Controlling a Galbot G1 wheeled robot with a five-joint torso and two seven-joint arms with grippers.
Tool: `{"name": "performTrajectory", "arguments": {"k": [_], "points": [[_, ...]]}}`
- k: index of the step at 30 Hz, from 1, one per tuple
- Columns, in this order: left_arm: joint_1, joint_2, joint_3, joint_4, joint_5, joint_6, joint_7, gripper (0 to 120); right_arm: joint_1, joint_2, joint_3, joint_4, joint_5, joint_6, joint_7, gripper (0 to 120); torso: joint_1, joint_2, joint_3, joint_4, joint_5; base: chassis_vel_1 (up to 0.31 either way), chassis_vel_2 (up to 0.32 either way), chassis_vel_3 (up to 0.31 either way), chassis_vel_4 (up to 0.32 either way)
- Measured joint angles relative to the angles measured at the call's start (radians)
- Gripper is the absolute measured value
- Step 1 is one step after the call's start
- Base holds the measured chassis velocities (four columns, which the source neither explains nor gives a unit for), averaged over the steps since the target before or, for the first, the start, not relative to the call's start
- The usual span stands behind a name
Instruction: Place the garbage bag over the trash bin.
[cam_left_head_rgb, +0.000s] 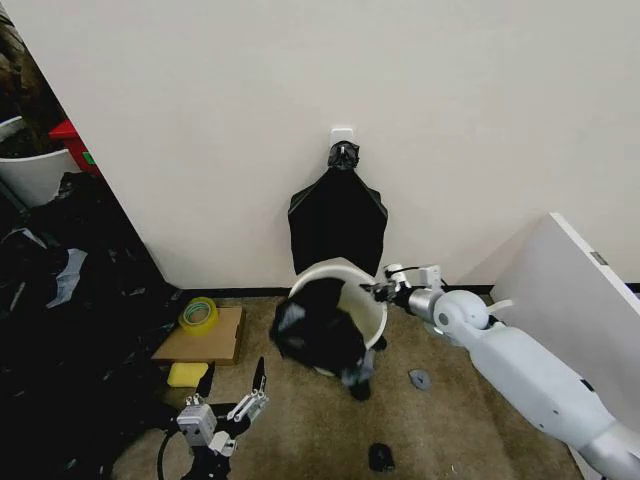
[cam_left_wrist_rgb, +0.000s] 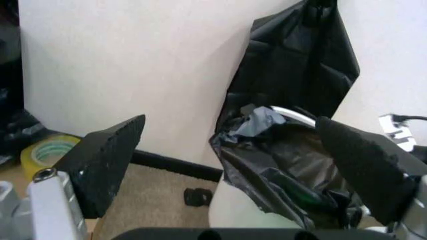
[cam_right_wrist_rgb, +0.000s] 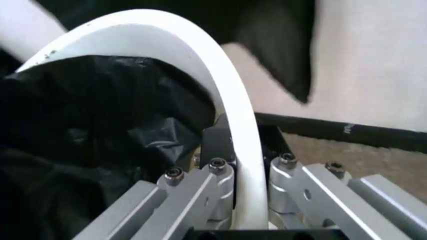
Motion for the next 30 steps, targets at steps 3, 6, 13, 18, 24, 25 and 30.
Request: {"name": "performTrajectory", "arguments": {"k": [3, 6, 13, 18, 24, 25, 30], "points": [[-0.023, 0.012, -0.001, -0.004, -0.015, 0.016, -0.009, 100, -0.088, -0.011, 0.039, 0.089, 0.020, 0.002, 0.095, 1, 0.000, 0.000, 0.000, -0.0008, 0.0008, 0.000, 0.000, 0.000, 0.000], [-0.038, 0.020, -0.002, -0.007, -0.027, 0.025, -0.013, 100, -0.157, 0.028, 0.080, 0.149, 0.037, 0.011, 0.236, 1, 0.000, 0.000, 0.000, -0.0004, 0.0005, 0.000, 0.000, 0.000, 0.000], [-0.048, 0.030, -0.001, -0.012, -0.038, 0.030, -0.014, 100, -0.271, 0.150, 0.144, 0.281, 0.072, 0.024, 0.503, 1, 0.000, 0.000, 0.000, -0.0001, 0.0003, 0.000, 0.000, 0.000, 0.000], [-0.044, 0.035, -0.006, -0.014, -0.046, 0.030, -0.015, 100, -0.355, 0.224, 0.139, 0.383, 0.059, 0.082, 0.644, 1, 0.000, 0.000, 0.000, -0.0004, 0.0003, 0.000, 0.000, 0.000, 0.000], [-0.045, 0.028, -0.006, -0.014, -0.047, 0.030, -0.017, 100, -0.426, 0.292, 0.119, 0.397, -0.024, 0.151, 0.664, 1, 0.000, 0.000, 0.000, -0.0002, 0.0002, 0.000, 0.000, 0.000, 0.000], [-0.045, 0.028, -0.006, -0.014, -0.047, 0.030, -0.017, 100, -0.426, 0.292, 0.119, 0.397, -0.024, 0.151, 0.664, 1, 0.000, 0.000, 0.000, -0.0002, 0.0002, 0.000, 0.000, 0.000, 0.000], [-0.033, 0.018, -0.007, -0.017, -0.042, 0.030, -0.017, 100, -0.461, 0.333, 0.098, 0.352, -0.122, 0.198, 0.595, 1, 0.000, 0.000, 0.000, -0.0003, 0.0004, 0.000, 0.000, 0.000, 0.000]]}}
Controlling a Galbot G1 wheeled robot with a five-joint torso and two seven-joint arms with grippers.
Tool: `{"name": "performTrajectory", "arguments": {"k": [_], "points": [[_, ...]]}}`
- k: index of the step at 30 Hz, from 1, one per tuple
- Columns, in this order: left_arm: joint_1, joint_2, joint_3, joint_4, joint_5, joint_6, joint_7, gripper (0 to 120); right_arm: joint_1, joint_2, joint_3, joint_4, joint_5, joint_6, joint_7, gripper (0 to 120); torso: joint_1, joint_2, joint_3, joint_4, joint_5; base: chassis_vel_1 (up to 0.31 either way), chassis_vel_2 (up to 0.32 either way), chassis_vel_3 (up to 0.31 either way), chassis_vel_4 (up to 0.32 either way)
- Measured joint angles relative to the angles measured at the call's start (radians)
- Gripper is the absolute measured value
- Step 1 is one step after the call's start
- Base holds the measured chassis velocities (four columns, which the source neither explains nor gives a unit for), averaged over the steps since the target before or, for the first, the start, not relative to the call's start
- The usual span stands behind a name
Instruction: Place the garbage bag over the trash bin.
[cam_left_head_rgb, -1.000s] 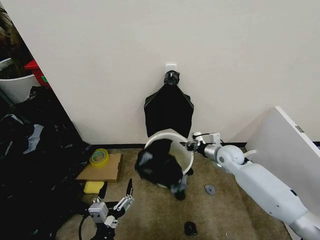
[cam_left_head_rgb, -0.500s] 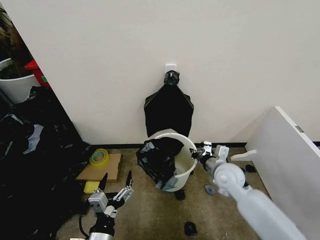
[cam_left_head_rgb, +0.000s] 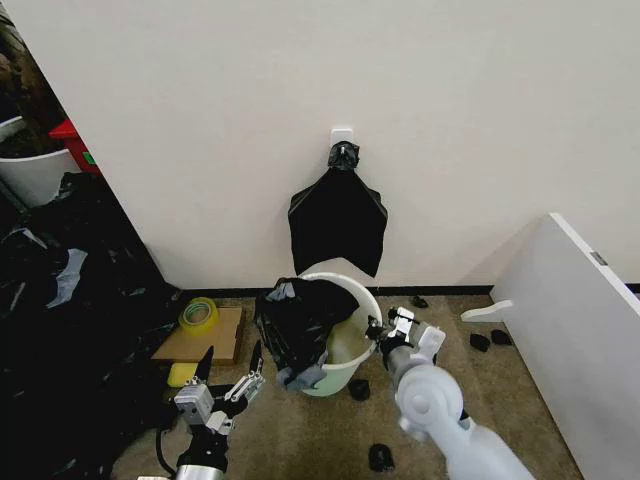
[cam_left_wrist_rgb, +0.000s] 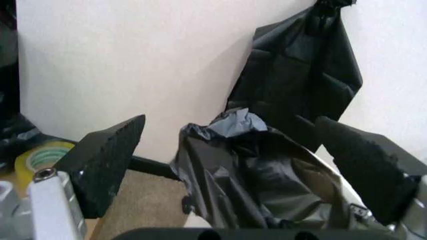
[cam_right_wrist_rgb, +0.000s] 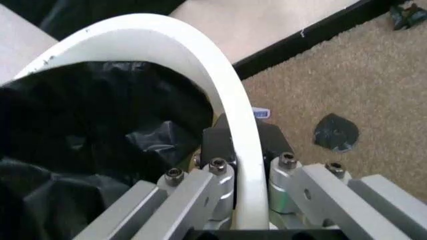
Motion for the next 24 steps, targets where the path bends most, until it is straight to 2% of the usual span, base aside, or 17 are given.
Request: {"name": "performTrajectory", "arguments": {"k": [4, 16, 17, 18, 20, 24], "points": [[0.013, -0.003, -0.006, -0.002, 0.001, -0.001, -0.003, 99, -0.005, 0.037, -0.010, -0.046, -0.034, 0.017, -0.003, 1, 0.000, 0.000, 0.000, 0.0002, 0.0002, 0.000, 0.000, 0.000, 0.000], [0.020, -0.007, -0.008, -0.001, 0.028, -0.004, -0.006, 99, -0.018, 0.033, -0.011, -0.066, -0.062, 0.019, -0.029, 1, 0.000, 0.000, 0.000, 0.0001, 0.0002, 0.000, 0.000, 0.000, 0.000], [0.020, -0.007, -0.008, -0.002, 0.029, -0.005, -0.006, 99, -0.019, 0.031, -0.010, -0.065, -0.061, 0.019, -0.030, 4, 0.000, 0.000, 0.000, 0.0001, 0.0002, 0.000, 0.000, 0.000, 0.000], [0.023, -0.007, -0.008, -0.004, 0.031, -0.005, -0.006, 99, -0.021, 0.029, -0.009, -0.058, -0.057, 0.019, -0.031, 12, 0.000, 0.000, 0.000, 0.0001, 0.0001, 0.000, 0.000, 0.000, 0.000], [0.023, -0.007, -0.008, -0.004, 0.031, -0.005, -0.006, 99, -0.022, 0.028, -0.008, -0.056, -0.055, 0.019, -0.031, 14, 0.000, 0.000, 0.000, 0.0001, 0.0002, 0.000, 0.000, 0.000, 0.000], [0.017, -0.007, -0.004, -0.005, 0.033, -0.005, -0.006, 99, -0.039, 0.017, 0.002, -0.031, -0.063, 0.016, -0.031, 33, 0.000, 0.000, 0.000, 0.0001, 0.0001, 0.000, 0.000, 0.000, 0.000]]}}
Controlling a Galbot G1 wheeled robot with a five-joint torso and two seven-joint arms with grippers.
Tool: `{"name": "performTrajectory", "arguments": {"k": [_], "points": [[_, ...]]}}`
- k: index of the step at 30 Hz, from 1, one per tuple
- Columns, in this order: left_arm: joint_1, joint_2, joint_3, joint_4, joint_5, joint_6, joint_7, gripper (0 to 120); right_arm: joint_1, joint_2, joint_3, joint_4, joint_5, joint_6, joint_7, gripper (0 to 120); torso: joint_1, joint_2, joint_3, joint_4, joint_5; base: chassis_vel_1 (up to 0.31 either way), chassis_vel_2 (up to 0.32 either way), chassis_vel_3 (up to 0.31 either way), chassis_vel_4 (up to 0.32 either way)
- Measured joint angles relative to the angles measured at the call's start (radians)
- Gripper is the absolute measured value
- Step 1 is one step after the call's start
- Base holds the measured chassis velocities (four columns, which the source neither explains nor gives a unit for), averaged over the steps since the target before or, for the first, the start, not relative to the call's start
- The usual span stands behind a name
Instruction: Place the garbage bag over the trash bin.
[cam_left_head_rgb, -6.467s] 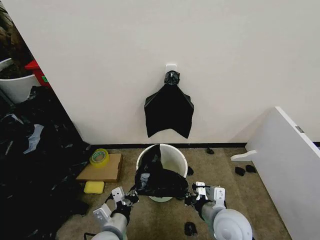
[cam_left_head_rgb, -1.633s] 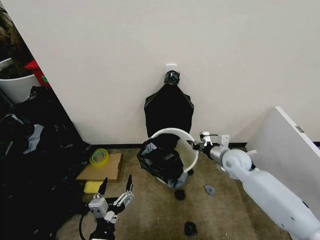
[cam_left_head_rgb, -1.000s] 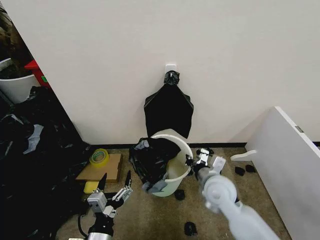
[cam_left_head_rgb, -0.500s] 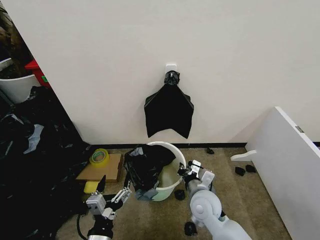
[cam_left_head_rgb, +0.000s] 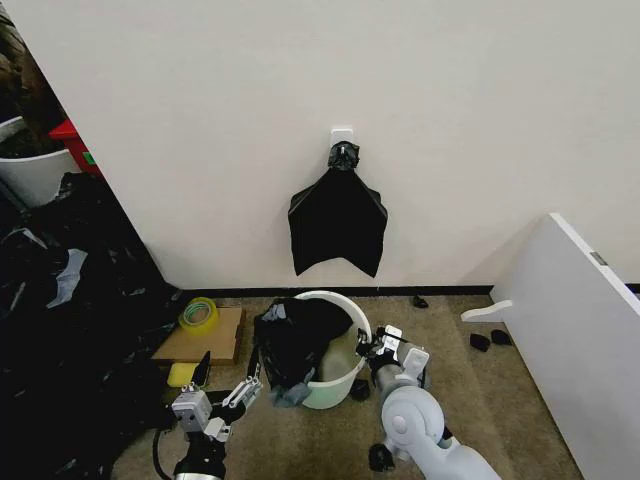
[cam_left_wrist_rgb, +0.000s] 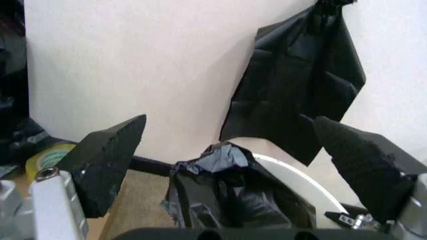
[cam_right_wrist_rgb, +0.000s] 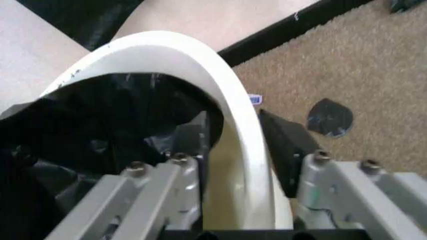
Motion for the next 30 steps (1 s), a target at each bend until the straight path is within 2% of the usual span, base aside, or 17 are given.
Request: {"name": "performTrajectory", "arguments": {"k": [2, 3, 6, 8, 10, 12, 14, 15, 16, 18, 20, 22, 27, 30], "points": [[-0.003, 0.000, 0.001, 0.000, 0.001, 0.001, 0.000, 98, -0.008, -0.004, 0.004, 0.010, -0.008, -0.001, 0.000, 33, 0.000, 0.000, 0.000, 0.0000, 0.0001, 0.000, 0.000, 0.000, 0.000], [-0.004, 0.000, 0.002, 0.000, 0.001, 0.002, -0.001, 98, -0.028, -0.016, 0.015, 0.039, -0.023, -0.007, 0.000, 41, 0.000, 0.000, 0.000, 0.0000, 0.0002, 0.000, 0.000, 0.000, 0.000], [-0.006, 0.000, 0.002, -0.001, 0.001, 0.003, -0.001, 98, -0.062, -0.037, 0.034, 0.084, -0.046, -0.015, -0.002, 50, 0.000, 0.000, 0.000, -0.0001, 0.0000, 0.000, 0.000, 0.000, 0.000], [-0.008, 0.002, 0.001, -0.001, 0.001, 0.003, -0.001, 98, -0.127, -0.072, 0.071, 0.154, -0.123, -0.003, -0.025, 62, 0.000, 0.000, 0.000, -0.0002, 0.0000, 0.000, 0.000, 0.000, 0.000], [-0.008, 0.002, 0.001, 0.001, 0.001, 0.003, -0.001, 98, -0.142, -0.080, 0.079, 0.169, -0.150, 0.008, -0.040, 63, 0.000, 0.000, 0.000, -0.0003, 0.0000, 0.000, 0.000, 0.000, 0.000], [-0.013, 0.002, 0.001, 0.018, 0.003, 0.003, 0.001, 98, -0.191, -0.122, 0.093, 0.247, -0.227, 0.036, -0.169, 75, 0.000, 0.000, 0.000, -0.0005, -0.0001, 0.000, 0.000, 0.000, 0.000], [-0.015, 0.002, 0.001, 0.025, 0.007, 0.003, 0.001, 98, -0.194, -0.131, 0.092, 0.262, -0.228, 0.033, -0.206, 79, 0.000, 0.000, 0.000, -0.0004, -0.0001, 0.000, 0.000, 0.000, 0.000], [-0.023, 0.001, 0.000, 0.049, 0.038, 0.004, 0.000, 98, -0.183, -0.163, 0.082, 0.288, -0.207, -0.010, -0.342, 85, 0.000, 0.000, 0.000, -0.0001, -0.0001, 0.000, 0.000, 0.000, 0.000], [-0.023, 0.001, 0.000, 0.049, 0.038, 0.004, 0.000, 98, -0.183, -0.163, 0.082, 0.288, -0.207, -0.010, -0.342, 85, 0.000, 0.000, 0.000, -0.0001, -0.0001, 0.000, 0.000, 0.000, 0.000], [-0.031, -0.001, 0.000, 0.068, 0.061, 0.003, -0.005, 97, -0.134, -0.196, 0.059, 0.274, -0.172, -0.083, -0.463, 96, 0.000, 0.000, 0.000, -0.0001, 0.0000, 0.000, 0.000, 0.000, 0.000], [-0.031, -0.002, 0.000, 0.068, 0.061, 0.004, -0.006, 97, -0.110, -0.207, 0.047, 0.258, -0.158, -0.108, -0.496, 98, 0.000, 0.000, 0.000, 0.0001, 0.0000, 0.000, 0.000, 0.000, 0.000], [-0.035, -0.006, 0.001, 0.074, 0.063, 0.007, -0.006, 97, -0.016, -0.223, -0.004, 0.191, -0.117, -0.165, -0.548, 100, 0.000, 0.000, 0.000, 0.0000, 0.0001, 0.000, 0.000, 0.000, 0.000], [-0.038, -0.014, 0.006, 0.081, 0.064, 0.011, -0.006, 97, 0.088, -0.211, -0.081, 0.115, -0.102, -0.195, -0.540, 99, 0.000, 0.000, 0.000, 0.0002, 0.0001, 0.000, 0.000, 0.000, 0.000], [-0.042, -0.020, 0.008, 0.088, 0.064, 0.014, -0.006, 97, 0.147, -0.183, -0.132, 0.054, -0.101, -0.209, -0.517, 85, 0.000, 0.000, 0.000, 0.0001, 0.0000, 0.000, 0.000, 0.000, 0.000]]}}
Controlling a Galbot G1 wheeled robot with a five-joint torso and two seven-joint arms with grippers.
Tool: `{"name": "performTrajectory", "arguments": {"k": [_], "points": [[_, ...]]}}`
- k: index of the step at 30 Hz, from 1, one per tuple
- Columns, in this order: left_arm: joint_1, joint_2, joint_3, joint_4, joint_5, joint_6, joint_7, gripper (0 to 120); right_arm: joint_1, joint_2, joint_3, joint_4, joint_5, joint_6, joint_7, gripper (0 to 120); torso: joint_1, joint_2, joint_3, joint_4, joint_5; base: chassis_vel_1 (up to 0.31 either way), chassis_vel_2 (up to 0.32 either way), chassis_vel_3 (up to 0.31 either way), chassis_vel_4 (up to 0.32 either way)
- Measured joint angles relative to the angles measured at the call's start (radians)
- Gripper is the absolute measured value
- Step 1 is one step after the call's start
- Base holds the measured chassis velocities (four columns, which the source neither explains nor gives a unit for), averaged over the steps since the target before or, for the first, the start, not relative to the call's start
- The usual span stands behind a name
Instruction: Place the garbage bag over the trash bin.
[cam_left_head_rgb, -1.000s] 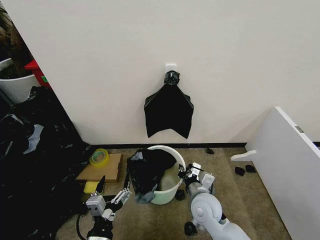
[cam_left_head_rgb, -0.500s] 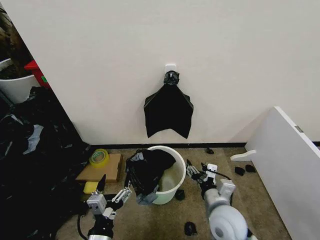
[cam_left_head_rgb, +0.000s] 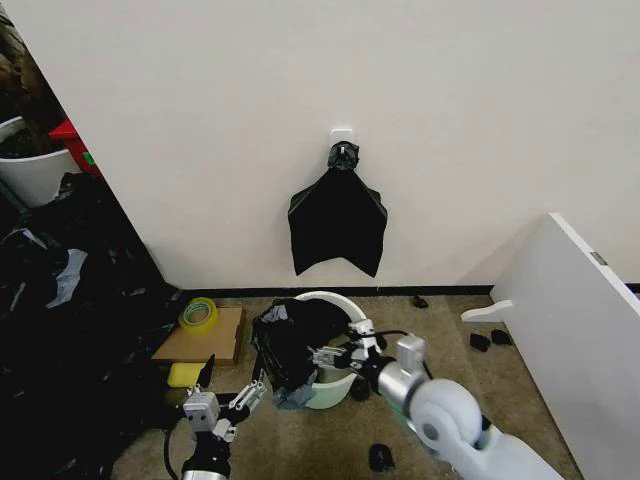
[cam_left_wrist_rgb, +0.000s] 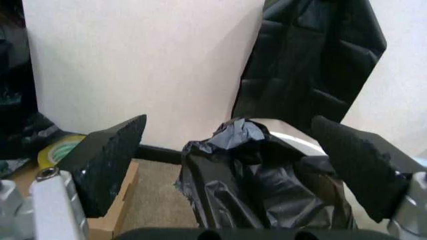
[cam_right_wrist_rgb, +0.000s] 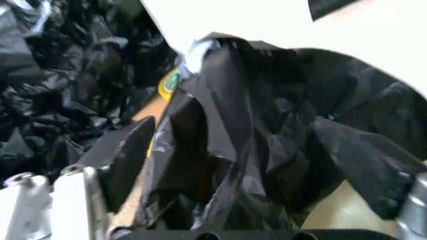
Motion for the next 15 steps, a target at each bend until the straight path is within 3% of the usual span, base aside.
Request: {"name": "performTrajectory", "arguments": {"k": [4, 15], "points": [[-0.007, -0.001, 0.002, 0.004, -0.005, 0.006, 0.000, 97, 0.020, 0.012, -0.017, -0.030, -0.001, -0.002, 0.011, 75, 0.000, 0.000, 0.000, 0.0000, 0.0000, 0.000, 0.000, 0.000, 0.000], [-0.064, -0.007, 0.021, 0.055, -0.009, 0.042, -0.012, 97, 0.037, 0.014, -0.027, -0.051, 0.032, -0.001, 0.049, 34, 0.000, 0.000, 0.000, -0.0003, 0.0000, 0.000, 0.000, 0.000, 0.000]]}}
